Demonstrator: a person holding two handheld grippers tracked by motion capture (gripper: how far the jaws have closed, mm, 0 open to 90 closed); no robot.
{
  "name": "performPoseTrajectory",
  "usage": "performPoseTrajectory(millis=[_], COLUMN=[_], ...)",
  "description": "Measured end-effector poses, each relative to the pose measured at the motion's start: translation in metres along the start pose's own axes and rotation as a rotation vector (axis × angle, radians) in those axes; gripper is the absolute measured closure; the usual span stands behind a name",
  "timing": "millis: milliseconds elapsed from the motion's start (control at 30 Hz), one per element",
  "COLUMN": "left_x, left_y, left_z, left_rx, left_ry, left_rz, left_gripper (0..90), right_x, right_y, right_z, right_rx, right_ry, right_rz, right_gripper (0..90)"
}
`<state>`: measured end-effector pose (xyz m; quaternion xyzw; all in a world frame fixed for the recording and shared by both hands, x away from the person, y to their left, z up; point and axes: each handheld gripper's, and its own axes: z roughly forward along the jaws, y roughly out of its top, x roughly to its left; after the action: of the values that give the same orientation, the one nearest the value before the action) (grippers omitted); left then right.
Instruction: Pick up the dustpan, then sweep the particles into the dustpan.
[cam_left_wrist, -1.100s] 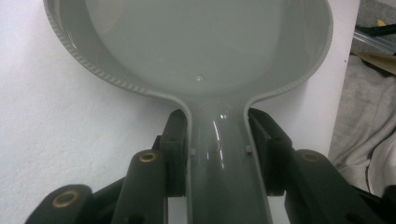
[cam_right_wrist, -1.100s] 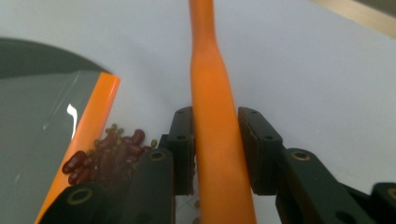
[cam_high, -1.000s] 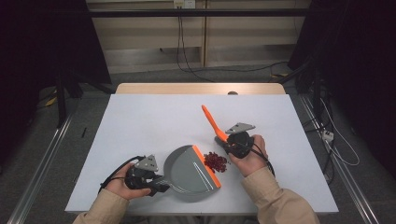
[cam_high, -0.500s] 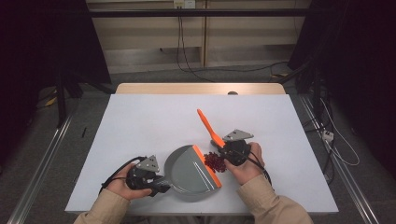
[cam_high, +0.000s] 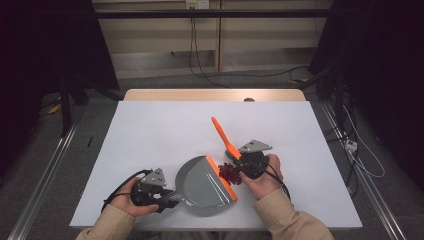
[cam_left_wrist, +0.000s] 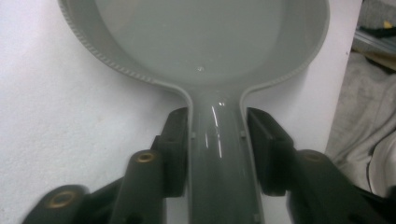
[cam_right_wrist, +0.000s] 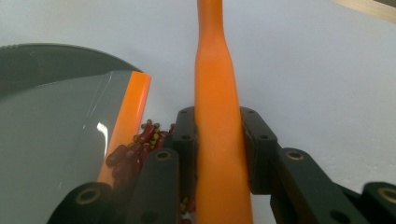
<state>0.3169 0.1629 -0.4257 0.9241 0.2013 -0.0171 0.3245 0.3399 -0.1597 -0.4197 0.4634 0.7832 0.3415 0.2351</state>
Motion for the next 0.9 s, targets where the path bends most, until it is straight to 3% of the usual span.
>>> performPoseTrajectory(millis=[33, 67, 133, 467, 533, 567, 600, 633, 733, 900], left_x=[0.001, 0.000, 0.001, -0.003, -0.003, -0.005, -0.005, -0.003, -0.003, -0.003], left_y=[0.001, 0.002, 0.003, 0.012, 0.013, 0.013, 0.013, 0.014, 0.014, 0.015], left_z=[0.000, 0.000, -0.001, 0.004, 0.004, 0.006, 0.006, 0.005, 0.006, 0.008], left_rx=[0.014, 0.006, 0.025, 0.039, 0.045, 0.026, 0.024, 0.045, 0.034, 0.042], left_ry=[-0.002, 0.000, -0.003, -0.021, -0.017, -0.022, -0.023, -0.022, -0.029, -0.024], left_rz=[0.014, -0.006, 0.023, 0.033, 0.027, 0.001, 0.003, 0.031, 0.001, 0.004], left_gripper=[61.9, 62.0, 62.1, 62.1, 62.2, 62.1, 62.1, 62.1, 62.2, 62.2], right_x=[0.000, 0.000, 0.001, 0.011, 0.013, 0.014, 0.014, 0.014, 0.016, 0.025], right_y=[0.000, 0.001, 0.001, 0.003, 0.003, 0.003, 0.003, 0.002, 0.002, 0.002], right_z=[0.000, 0.000, 0.000, 0.001, 0.001, 0.001, 0.001, 0.001, 0.000, 0.001], right_rx=[0.003, 0.004, 0.004, -0.005, -0.006, -0.007, -0.008, -0.011, -0.013, -0.022], right_ry=[0.003, 0.007, 0.003, 0.033, 0.031, 0.024, 0.025, 0.025, 0.024, 0.038], right_rz=[0.004, 0.015, 0.018, 0.049, 0.052, 0.051, 0.056, 0.062, 0.082, 0.098], right_gripper=[71.3, 71.3, 71.3, 71.3, 71.3, 71.3, 71.3, 71.3, 71.3, 71.3])
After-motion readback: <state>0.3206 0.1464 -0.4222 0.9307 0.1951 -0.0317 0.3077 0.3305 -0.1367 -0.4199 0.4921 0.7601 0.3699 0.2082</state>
